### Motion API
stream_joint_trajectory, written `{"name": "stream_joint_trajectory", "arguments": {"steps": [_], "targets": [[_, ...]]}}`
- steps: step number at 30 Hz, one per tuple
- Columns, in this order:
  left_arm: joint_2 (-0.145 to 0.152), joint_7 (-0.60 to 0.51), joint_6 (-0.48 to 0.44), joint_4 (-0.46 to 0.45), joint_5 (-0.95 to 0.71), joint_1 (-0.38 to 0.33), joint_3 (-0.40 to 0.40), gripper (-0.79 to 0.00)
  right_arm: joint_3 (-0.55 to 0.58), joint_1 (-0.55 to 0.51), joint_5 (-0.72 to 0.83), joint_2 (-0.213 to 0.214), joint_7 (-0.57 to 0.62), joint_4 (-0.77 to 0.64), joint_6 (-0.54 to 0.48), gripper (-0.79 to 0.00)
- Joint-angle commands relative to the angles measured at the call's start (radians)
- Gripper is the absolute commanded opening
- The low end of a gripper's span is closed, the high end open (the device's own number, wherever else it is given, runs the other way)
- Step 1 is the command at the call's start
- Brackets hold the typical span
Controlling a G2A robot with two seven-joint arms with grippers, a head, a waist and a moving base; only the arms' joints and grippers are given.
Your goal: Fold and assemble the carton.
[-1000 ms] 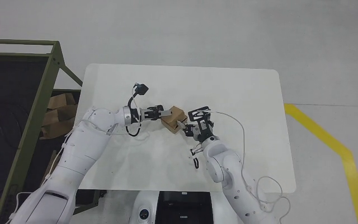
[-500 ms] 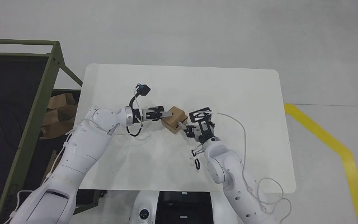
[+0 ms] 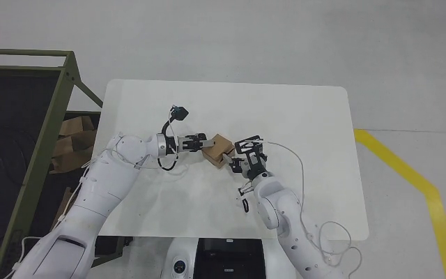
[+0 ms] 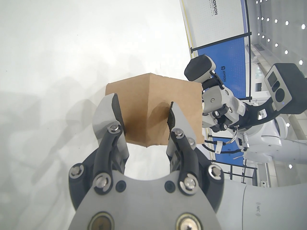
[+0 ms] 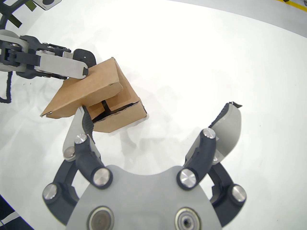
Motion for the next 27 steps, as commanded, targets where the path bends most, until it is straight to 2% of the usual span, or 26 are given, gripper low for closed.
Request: {"name": "stream_joint_trajectory", "arguments": {"steps": [1, 4, 9, 27], "targets": [[0.0, 0.001, -0.001, -0.001, 0.001, 0.001, 0.0, -0.397, 0.002, -0.003, 0.0, 0.0, -0.002, -0.005, 0.002, 0.0], [0.002, 0.003, -0.004, -0.005, 0.001, 0.005, -0.002, -0.379, 0.009, -0.009, -0.003, 0.002, -0.001, -0.013, 0.0, 0.0], [0.003, 0.002, -0.004, -0.009, 0.008, 0.007, 0.001, -0.406, 0.012, -0.017, -0.007, 0.004, 0.002, -0.021, -0.005, 0.0], [0.002, 0.008, -0.005, 0.003, 0.003, 0.004, 0.013, -0.409, 0.016, -0.028, -0.009, 0.005, -0.003, -0.022, -0.002, 0.0]]}}
